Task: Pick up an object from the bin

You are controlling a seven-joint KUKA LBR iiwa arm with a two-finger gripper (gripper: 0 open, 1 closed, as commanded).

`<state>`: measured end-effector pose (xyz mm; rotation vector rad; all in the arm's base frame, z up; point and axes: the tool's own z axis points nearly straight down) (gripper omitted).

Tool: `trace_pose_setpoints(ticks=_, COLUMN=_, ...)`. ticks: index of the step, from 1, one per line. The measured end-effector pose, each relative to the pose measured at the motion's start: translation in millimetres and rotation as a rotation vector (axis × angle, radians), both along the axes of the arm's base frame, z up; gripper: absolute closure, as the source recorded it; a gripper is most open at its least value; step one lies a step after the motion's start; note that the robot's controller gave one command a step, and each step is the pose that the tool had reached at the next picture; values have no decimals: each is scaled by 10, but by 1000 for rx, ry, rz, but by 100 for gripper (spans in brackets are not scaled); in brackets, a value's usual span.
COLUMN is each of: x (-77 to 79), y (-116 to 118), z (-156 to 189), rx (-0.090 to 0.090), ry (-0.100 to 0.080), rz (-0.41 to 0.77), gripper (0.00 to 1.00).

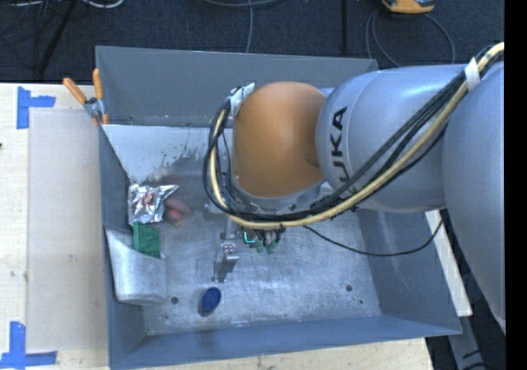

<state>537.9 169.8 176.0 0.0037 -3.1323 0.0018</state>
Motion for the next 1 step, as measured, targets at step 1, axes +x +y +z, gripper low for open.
trace_pose_setpoints(ticks=1, x=-516, y=-597, z=-635, rx=-4, ry=3, rz=-89, gripper=0)
